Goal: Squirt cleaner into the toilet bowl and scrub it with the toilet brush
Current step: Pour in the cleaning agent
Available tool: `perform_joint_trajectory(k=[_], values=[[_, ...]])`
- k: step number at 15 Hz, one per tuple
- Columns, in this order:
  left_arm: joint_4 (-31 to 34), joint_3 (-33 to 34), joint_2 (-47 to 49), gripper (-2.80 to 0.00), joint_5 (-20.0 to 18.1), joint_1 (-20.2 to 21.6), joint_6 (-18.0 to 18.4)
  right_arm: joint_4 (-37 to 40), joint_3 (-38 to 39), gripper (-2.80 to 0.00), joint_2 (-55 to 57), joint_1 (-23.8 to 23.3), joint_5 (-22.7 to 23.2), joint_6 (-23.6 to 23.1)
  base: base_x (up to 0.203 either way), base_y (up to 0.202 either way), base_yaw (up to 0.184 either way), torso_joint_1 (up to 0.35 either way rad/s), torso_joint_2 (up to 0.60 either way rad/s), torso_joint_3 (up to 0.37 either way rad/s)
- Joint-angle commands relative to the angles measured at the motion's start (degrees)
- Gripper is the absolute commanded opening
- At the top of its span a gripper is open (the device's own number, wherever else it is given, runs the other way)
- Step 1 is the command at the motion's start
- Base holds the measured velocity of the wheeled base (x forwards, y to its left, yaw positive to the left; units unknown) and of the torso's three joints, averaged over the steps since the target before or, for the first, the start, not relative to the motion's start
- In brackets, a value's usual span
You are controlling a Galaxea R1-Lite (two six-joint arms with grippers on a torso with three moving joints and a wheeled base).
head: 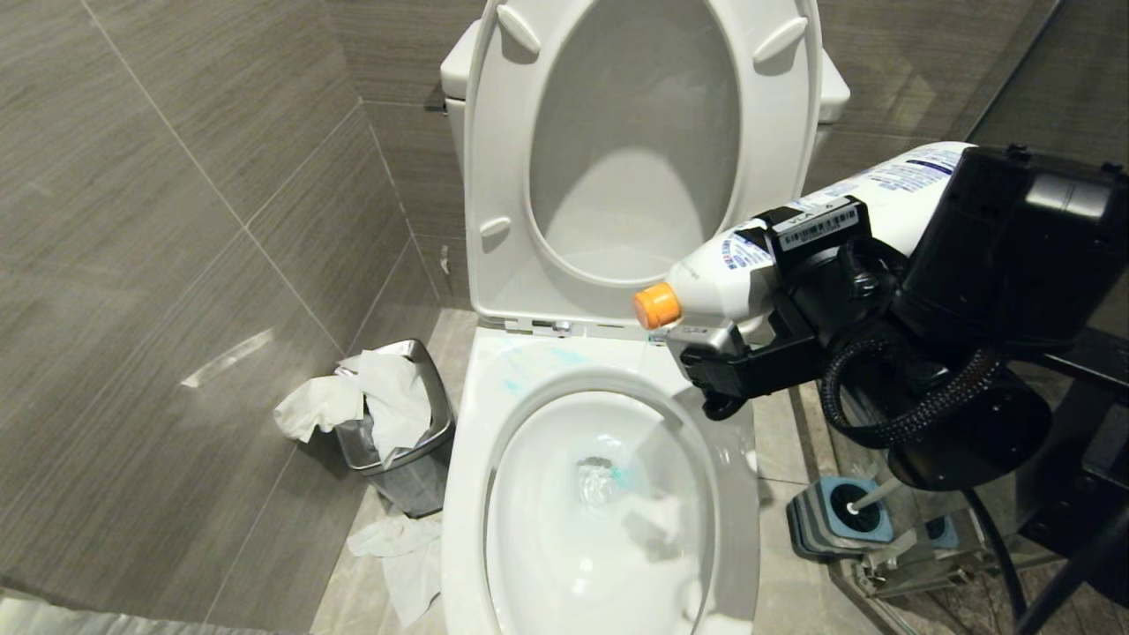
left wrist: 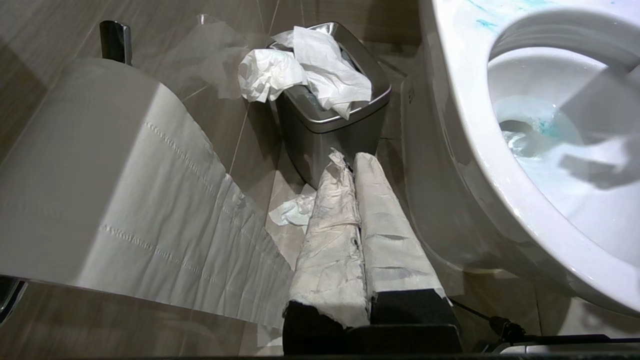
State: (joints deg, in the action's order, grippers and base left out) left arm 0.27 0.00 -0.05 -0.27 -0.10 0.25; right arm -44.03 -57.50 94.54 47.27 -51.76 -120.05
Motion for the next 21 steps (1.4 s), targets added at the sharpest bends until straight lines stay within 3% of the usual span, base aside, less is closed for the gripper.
perform_joint_trajectory(k=[1,6,10,17,21], values=[[0.00,0.09,0.05,-2.80,0.00,0.01,0.02,-0.26,-0.34,-2.80,0.12,0.19,-0.20,-2.39,0.000,0.000,0.000,0.000,0.00,0.000],[0.00,0.09,0.05,-2.80,0.00,0.01,0.02,-0.52,-0.90,-2.80,0.36,0.80,-0.18,-3.39,0.000,0.000,0.000,0.000,0.00,0.000],[0.00,0.09,0.05,-2.80,0.00,0.01,0.11,-4.89,0.31,-2.80,0.48,0.80,-0.42,-0.95,0.000,0.000,0.000,0.000,0.00,0.000],[0.00,0.09,0.05,-2.80,0.00,0.01,0.19,-5.27,0.79,-2.80,-0.57,0.80,-3.25,15.92,0.000,0.000,0.000,0.000,0.00,0.000],[0.00,0.09,0.05,-2.80,-0.07,0.01,0.27,-5.20,0.16,-2.80,-0.80,0.81,-9.50,32.52,0.000,0.000,0.000,0.000,0.00,0.000]])
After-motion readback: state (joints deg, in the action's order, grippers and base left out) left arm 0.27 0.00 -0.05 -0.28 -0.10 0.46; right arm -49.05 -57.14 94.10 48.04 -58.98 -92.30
